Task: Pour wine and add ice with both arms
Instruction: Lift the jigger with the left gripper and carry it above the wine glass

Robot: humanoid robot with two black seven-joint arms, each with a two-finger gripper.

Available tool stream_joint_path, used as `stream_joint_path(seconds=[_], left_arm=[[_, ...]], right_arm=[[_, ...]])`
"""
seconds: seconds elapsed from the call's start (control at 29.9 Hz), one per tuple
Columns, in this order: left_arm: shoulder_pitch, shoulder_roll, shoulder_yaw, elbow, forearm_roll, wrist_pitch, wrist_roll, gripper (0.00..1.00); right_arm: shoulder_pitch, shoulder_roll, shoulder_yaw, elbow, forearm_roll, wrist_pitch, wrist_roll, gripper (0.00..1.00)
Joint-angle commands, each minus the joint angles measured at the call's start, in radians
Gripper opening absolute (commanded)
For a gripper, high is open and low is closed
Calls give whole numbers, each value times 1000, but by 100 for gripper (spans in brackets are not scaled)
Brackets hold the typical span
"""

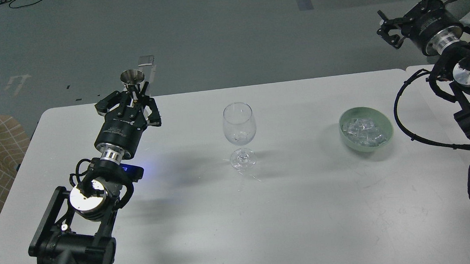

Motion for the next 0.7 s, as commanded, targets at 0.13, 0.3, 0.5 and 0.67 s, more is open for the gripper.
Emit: stream_joint_path(seconds=[0.13, 0.3, 0.5, 0.67], left_arm=[[2, -34, 78, -88, 1, 50, 10, 24], [-10, -42, 112, -88, 16, 49, 11, 24], [-29, -36, 151, -85, 90, 43, 48, 24], [-32, -25, 155, -91, 93, 52, 51, 24]], right_arm=[[-16, -5, 8, 1, 0, 0, 1, 100], [-19, -12, 8, 3, 1, 0, 1, 100], [-19, -12, 9, 3, 1, 0, 1, 100], [-19, -12, 9, 3, 1, 1, 1, 100]])
